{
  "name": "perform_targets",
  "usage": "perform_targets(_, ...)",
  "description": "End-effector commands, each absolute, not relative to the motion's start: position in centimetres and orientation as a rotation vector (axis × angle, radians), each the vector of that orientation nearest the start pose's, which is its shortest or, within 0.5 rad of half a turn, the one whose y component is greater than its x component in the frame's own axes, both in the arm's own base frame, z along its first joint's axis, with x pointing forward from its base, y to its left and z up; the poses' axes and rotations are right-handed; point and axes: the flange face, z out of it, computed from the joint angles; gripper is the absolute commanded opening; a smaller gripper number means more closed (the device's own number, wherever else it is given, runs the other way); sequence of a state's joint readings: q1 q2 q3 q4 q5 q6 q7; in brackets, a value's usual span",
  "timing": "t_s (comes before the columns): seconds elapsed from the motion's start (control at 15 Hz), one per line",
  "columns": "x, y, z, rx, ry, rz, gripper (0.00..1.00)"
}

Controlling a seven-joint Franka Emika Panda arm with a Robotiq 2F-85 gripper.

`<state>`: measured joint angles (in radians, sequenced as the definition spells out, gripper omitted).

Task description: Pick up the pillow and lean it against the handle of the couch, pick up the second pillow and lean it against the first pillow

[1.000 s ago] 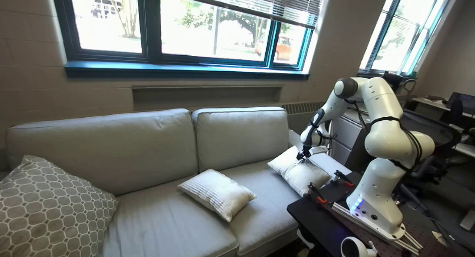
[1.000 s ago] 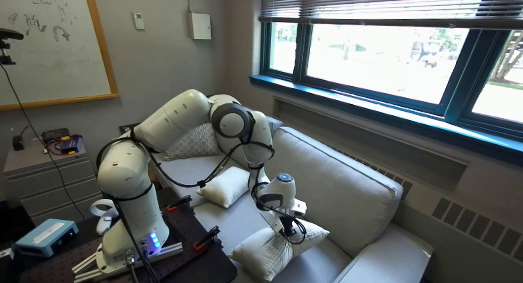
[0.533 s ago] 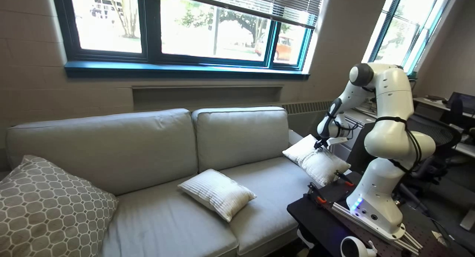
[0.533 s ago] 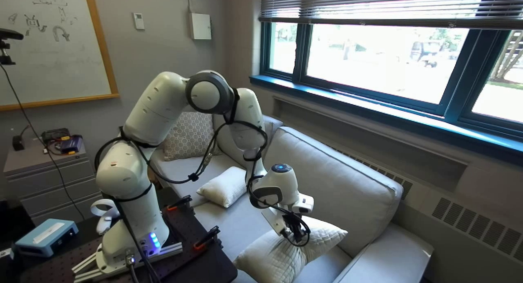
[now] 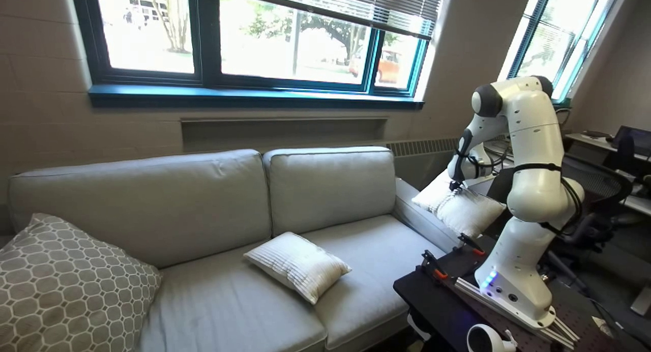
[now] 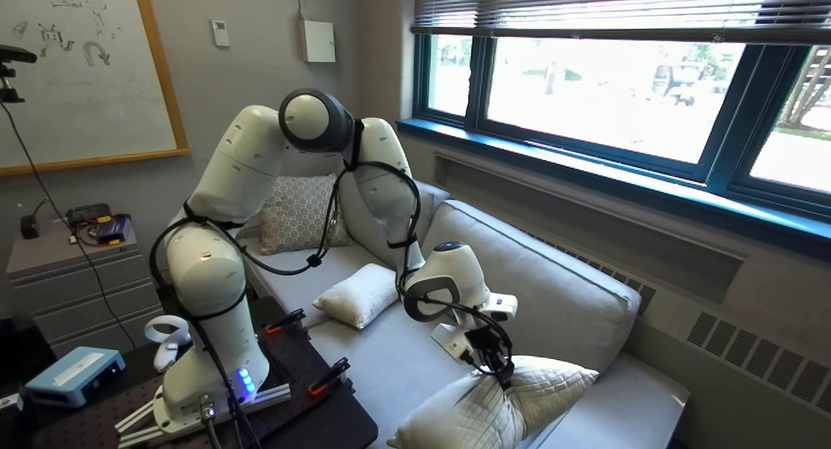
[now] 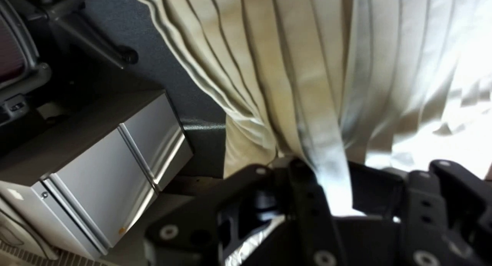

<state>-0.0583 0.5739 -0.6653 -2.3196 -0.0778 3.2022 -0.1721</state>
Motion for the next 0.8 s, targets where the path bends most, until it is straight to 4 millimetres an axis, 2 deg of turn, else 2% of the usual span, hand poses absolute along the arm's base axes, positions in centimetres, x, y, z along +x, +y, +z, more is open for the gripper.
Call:
perform_targets(0.0,44.2,-35.0,19.5,-3.6,0.509,-0.457,0.05)
perform_targets(0.07,44.6,-34.6,19.6,-3.613,0.498,-0.461,0.06)
perform_targets(0.13,47.5,-29.3,16.2,-3.604,0.433,-0.431,0.06)
perform_targets(0.27,49.4,-29.5,15.8,-3.612,0.423,-0.41,0.05)
perform_targets(0.4,51.0,-31.4,15.6,-3.611,0.386,-0.402,0.05)
perform_targets(0.47,51.0,-32.8,16.4,-3.621,0.377,-0.399,0.05)
perform_targets(0.53,51.4,-35.2,16.5,-3.63,0.38,-0.393,0.05)
perform_targets(0.73,50.8,-41.2,17.8,-3.652,0.456,-0.385,0.06)
